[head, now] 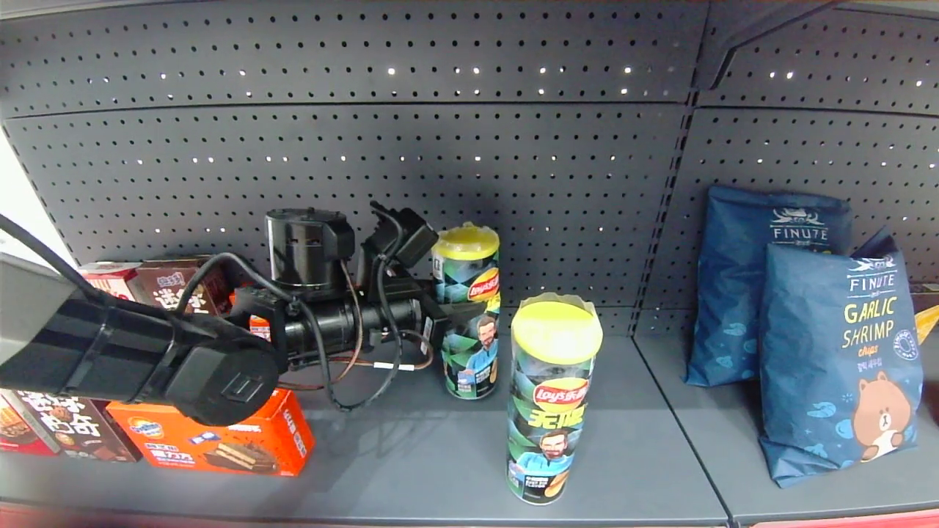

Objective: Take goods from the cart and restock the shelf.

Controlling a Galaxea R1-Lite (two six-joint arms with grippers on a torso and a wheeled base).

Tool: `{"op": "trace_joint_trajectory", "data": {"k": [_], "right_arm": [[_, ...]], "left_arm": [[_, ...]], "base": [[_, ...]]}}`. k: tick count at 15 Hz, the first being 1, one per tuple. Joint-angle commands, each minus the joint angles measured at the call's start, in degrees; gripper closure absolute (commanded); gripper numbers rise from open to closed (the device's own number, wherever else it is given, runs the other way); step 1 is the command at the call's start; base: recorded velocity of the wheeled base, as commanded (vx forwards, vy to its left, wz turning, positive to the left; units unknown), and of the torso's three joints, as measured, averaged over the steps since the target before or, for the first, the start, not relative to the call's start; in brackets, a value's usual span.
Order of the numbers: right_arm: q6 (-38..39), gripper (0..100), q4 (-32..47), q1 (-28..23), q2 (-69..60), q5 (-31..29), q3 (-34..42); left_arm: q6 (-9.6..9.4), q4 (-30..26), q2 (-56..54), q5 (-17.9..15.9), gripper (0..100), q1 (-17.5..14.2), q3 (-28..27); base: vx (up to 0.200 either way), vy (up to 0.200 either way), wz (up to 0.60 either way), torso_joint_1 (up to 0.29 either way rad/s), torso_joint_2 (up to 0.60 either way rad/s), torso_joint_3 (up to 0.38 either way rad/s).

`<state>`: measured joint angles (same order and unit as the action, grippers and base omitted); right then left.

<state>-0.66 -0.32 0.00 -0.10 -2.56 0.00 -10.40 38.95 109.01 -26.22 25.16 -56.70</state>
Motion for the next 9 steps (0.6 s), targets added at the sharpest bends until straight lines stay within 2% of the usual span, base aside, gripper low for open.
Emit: {"op": "trace_joint_trajectory", "data": {"k": [1, 4, 5, 9], "right_arm": [[-0.04, 0, -0.03, 0.0, 0.1, 0.01, 0.0], [-0.04, 0, -0.03, 0.0, 0.1, 0.01, 0.0], [-0.04, 0, -0.03, 0.0, 0.1, 0.01, 0.0], [-0.04, 0, -0.03, 0.0, 0.1, 0.01, 0.0]], "left_arm": [[0.03, -0.01, 2.88, -0.32, 100, -0.46, -2.63], [-0.06, -0.01, 4.28, -5.59, 100, -2.22, -4.65], [-0.15, -0.01, 4.72, -6.39, 100, -3.01, -5.53], [-0.24, -0.01, 7.45, -6.56, 100, -3.89, -9.48]], "base": [[0.0, 0.0, 0.0, 0.0, 0.0, 0.0], [0.0, 0.0, 0.0, 0.0, 0.0, 0.0], [0.0, 0.0, 0.0, 0.0, 0.0, 0.0], [0.0, 0.0, 0.0, 0.0, 0.0, 0.0]]}}
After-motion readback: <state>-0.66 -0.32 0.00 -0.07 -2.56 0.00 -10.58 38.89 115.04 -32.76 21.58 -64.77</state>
